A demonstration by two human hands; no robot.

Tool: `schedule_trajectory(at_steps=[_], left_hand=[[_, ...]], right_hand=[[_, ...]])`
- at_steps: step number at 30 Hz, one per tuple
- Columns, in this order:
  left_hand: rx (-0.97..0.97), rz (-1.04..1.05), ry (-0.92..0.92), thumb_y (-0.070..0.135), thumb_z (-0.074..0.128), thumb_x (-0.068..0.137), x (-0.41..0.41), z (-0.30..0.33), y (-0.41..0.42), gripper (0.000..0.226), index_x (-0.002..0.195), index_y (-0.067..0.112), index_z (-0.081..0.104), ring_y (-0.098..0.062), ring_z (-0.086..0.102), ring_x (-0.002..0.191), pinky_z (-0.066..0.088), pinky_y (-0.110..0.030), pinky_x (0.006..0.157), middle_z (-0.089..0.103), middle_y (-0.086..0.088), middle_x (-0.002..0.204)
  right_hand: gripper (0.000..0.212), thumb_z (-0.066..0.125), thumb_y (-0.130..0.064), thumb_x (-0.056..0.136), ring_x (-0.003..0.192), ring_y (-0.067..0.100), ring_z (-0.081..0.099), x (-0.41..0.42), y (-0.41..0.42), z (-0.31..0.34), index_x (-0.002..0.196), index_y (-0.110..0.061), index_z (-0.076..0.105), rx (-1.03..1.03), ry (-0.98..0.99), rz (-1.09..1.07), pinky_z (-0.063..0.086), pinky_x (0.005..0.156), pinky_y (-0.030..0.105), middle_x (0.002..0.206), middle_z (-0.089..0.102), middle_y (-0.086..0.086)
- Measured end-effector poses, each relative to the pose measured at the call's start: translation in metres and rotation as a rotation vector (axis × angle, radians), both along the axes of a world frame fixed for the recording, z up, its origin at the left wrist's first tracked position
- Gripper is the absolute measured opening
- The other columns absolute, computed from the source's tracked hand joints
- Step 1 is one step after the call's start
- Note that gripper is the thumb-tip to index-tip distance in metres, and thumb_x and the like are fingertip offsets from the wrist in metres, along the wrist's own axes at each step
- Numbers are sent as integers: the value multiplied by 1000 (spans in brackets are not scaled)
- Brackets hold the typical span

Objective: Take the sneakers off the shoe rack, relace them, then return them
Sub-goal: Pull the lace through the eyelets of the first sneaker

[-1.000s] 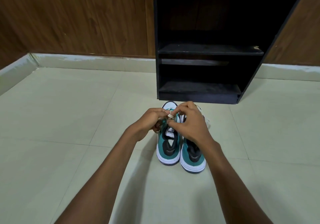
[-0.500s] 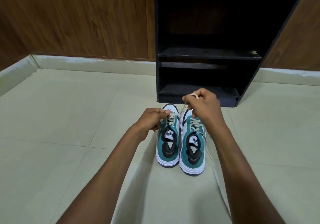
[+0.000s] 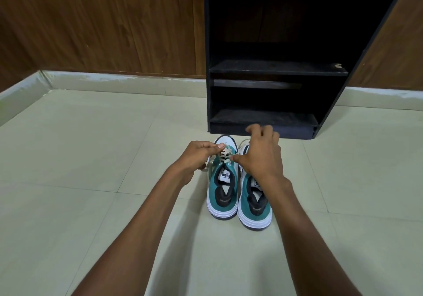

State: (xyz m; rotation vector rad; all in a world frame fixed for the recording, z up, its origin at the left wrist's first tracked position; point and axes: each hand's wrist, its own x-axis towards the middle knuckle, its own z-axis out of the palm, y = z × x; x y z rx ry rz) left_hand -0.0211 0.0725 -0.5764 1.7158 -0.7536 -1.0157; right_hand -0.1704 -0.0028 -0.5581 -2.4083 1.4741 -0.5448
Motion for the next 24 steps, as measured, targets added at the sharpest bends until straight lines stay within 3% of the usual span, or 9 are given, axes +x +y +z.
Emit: schedule_trajectory(at_steps=[4, 7, 9, 13, 15, 17, 19, 22, 24], left_hand=[[-7, 5, 14, 36, 71, 91, -2, 0, -1, 34, 101, 4, 78, 1, 43, 37, 35, -24, 55, 65, 1, 74], [-10, -11, 12, 34, 77, 86, -2, -1, 0, 32, 99, 5, 79, 1, 48, 41, 36, -23, 54, 69, 0, 75], [-2, -24, -30, 31, 83, 81, 5, -5, 3, 26, 94, 9, 81, -1, 58, 59, 38, -20, 53, 75, 1, 81], [223, 17, -453, 33, 85, 78, 33, -24, 10, 22, 87, 13, 83, -14, 69, 84, 50, -22, 71, 79, -4, 93], [382, 30, -654, 40, 79, 83, 35, -31, 13, 27, 90, 14, 81, -27, 69, 90, 52, -30, 76, 78, -7, 98], [413, -5, -715, 42, 73, 87, 26, -29, 10, 31, 93, 13, 79, -32, 68, 92, 53, -34, 79, 75, -9, 99], [296, 3, -550, 41, 67, 92, 16, -23, 5, 34, 89, 9, 76, -31, 67, 87, 51, -34, 77, 74, -11, 94], [-8, 232, 52, 36, 59, 98, 3, -10, -3, 36, 78, 7, 67, -21, 61, 72, 50, -34, 68, 71, -7, 83], [-130, 351, 308, 36, 61, 98, -4, -6, -7, 34, 79, 8, 67, -20, 65, 73, 57, -37, 78, 75, -7, 86]], right_hand=[[24, 76, -34, 89, 108, 22, 56, 3, -2, -6, 106, -19, 79, -6, -87, 137, 44, 78, 29, 108, 71, 3], [15, 67, -23, 93, 103, 24, 57, 3, 0, -7, 97, -14, 78, -25, -106, 121, 43, 75, 29, 101, 72, 4], [15, 61, -17, 93, 107, 29, 55, 2, 0, -7, 98, -9, 72, -44, -33, 100, 47, 79, 36, 104, 71, 8], [21, 56, -14, 92, 111, 38, 57, -4, -1, -4, 108, -7, 67, 22, 143, 22, 45, 92, 43, 111, 70, 15], [22, 56, -15, 91, 107, 42, 61, -6, 2, -6, 109, -5, 64, 71, 126, 10, 47, 92, 42, 112, 69, 20], [16, 56, -17, 91, 100, 43, 64, -6, 6, -8, 101, -6, 60, 111, 66, 17, 50, 87, 41, 108, 69, 21], [14, 56, -21, 91, 93, 40, 64, -5, 6, -7, 91, -6, 56, 176, -20, 20, 52, 83, 41, 98, 70, 18], [16, 58, -22, 90, 84, 29, 65, -4, 0, -5, 84, -8, 63, 322, -192, 24, 54, 80, 37, 83, 71, 9], [28, 55, -23, 90, 77, 26, 57, -1, -1, -5, 65, -10, 55, 380, -285, 31, 47, 73, 35, 70, 62, 4]])
